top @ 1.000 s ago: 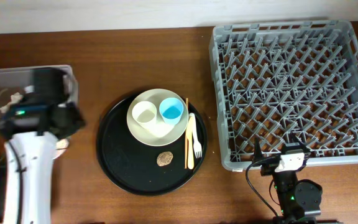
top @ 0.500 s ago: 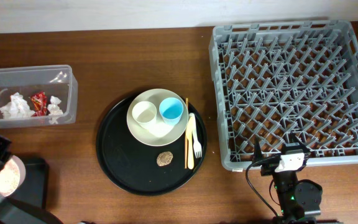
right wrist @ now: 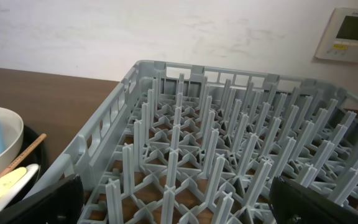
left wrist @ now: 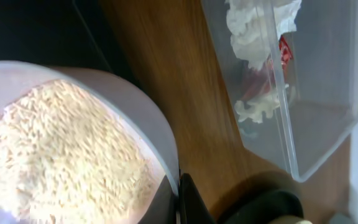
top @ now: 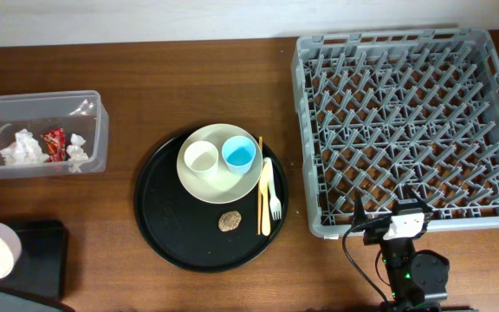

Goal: Sort waste into correct bins and load items into the dishwasher rack
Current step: 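Lift the pink bowl left and tip the rice onto the black tray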

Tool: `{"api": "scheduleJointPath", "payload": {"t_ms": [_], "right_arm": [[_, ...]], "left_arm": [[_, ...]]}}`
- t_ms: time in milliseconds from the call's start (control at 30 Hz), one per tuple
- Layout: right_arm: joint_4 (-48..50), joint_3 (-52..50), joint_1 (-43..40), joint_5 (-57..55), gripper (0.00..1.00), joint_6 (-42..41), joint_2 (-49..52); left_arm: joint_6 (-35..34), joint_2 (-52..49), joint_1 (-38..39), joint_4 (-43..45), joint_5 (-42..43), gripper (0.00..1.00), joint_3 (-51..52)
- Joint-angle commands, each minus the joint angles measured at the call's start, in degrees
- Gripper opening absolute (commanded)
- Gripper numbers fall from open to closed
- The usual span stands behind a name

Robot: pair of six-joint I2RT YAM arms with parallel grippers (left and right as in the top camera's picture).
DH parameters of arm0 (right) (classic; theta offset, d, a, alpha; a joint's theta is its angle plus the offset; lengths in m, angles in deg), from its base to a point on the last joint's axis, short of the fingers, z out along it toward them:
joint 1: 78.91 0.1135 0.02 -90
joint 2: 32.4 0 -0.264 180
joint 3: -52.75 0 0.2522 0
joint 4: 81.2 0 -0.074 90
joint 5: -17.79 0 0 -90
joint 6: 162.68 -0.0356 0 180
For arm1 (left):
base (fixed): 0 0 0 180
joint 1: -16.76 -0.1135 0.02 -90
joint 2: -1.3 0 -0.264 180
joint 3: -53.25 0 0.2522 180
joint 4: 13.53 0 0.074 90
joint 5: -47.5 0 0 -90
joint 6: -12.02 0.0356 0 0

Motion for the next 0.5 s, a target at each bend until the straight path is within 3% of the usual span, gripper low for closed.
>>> {"api": "scheduleJointPath", "payload": {"t_ms": [0, 100, 267, 333, 467], "right_arm": [[-0.3, -0.3, 0.3, -0.1, 0.98, 0.4, -0.3], [-0.3, -0.3, 0.3, -0.1, 0.98, 0.4, -0.3], [-0.3, -0.3, 0.3, -0.1, 0.98, 0.4, -0.3], [-0.3, -0.3, 0.3, -0.1, 0.98, 0.4, -0.3], [-0.3, -0.3, 0.3, -0.1, 0.98, 0.4, -0.3]], "left_arm": [[6.2, -0.1, -4.7, 3.6, 19.1, 0.0, 3.9], [12.9, -0.1, -6.3, 3.5, 28.0, 0.01, 4.5], [19.8, -0.1, -6.7, 1.6, 28.4, 0.01, 8.2], [26.2, -0.1, -8.0, 1.6, 36.8, 0.0, 9.2], [27.6, -0.1, -9.7, 0.6, 40.0, 0.01, 9.7]]}}
